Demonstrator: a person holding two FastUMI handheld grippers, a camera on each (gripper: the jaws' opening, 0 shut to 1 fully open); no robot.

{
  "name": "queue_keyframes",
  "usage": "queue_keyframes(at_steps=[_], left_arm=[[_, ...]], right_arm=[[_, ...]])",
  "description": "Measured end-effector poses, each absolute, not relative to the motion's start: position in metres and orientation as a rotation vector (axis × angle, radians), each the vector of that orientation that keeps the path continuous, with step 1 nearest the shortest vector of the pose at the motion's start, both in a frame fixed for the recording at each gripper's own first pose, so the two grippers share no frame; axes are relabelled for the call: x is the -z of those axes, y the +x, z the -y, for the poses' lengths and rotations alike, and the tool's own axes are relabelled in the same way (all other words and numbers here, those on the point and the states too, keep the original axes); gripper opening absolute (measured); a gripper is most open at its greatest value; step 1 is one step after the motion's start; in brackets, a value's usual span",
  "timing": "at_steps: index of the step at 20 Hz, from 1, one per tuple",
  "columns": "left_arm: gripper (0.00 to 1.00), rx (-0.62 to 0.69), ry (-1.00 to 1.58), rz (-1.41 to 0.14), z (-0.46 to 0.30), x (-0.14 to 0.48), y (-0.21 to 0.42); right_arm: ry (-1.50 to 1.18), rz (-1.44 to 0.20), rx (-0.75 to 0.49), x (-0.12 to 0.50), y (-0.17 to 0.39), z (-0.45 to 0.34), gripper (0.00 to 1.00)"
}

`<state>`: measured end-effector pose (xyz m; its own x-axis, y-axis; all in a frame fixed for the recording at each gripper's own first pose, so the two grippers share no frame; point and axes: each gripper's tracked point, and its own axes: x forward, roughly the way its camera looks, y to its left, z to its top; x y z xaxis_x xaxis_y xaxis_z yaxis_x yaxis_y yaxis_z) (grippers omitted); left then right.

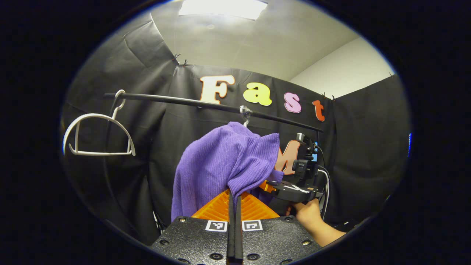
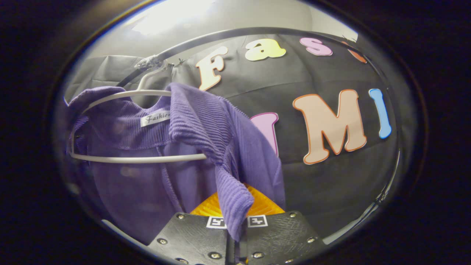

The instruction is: Grasp the clothes on the hanger with both hands and then place them into the laundry hamper below.

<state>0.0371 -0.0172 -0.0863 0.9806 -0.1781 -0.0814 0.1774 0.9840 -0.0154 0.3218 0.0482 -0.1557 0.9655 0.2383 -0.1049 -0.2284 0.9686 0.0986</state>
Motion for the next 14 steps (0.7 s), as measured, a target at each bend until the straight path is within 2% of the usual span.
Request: queue_keyframes(at_steps=[3, 5, 6, 10, 14], left_arm=[[0.0, 0.202, -0.002, -0.073, 0.002, 0.068, 0.023], [0.02, 0.225, 0.0, -0.074, -0.005, 0.056, 0.015], [0.02, 0.238, 0.004, -0.069, -0.01, 0.048, 0.012], [0.0, 0.196, 0.077, 0.002, -0.042, 0.012, 0.004], [0.0, 0.193, 0.09, -0.001, -0.057, -0.003, 0.011]], right_arm=[[0.022, -0.1, -0.216, 0.142, 0.309, -0.033, 0.03], [0.041, -0.103, -0.194, 0.133, 0.301, -0.023, 0.04], [0.042, -0.093, -0.177, 0.128, 0.298, -0.017, 0.08], [0.021, -0.066, -0.142, 0.107, 0.288, 0.0, 0.08], [-0.026, -0.057, -0.088, 0.088, 0.288, 0.01, 0.08]])
